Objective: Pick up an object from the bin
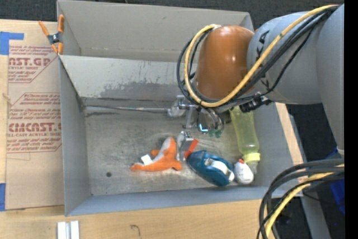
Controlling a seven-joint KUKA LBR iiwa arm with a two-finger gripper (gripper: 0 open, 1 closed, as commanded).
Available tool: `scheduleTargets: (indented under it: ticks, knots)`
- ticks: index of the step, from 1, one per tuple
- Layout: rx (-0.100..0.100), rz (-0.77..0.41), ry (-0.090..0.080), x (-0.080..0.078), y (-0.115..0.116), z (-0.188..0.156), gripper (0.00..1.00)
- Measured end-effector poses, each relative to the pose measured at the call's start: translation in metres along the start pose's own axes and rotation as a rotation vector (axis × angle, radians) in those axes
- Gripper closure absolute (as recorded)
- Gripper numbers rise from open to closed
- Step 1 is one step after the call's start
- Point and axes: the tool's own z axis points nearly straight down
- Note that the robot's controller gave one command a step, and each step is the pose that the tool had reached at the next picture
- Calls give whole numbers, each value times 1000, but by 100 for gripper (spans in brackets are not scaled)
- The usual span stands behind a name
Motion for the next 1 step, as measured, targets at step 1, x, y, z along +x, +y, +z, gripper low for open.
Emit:
scheduleTargets:
  ticks: [1]
  knots:
    - [0,0,-7,-2,0,-4,0]
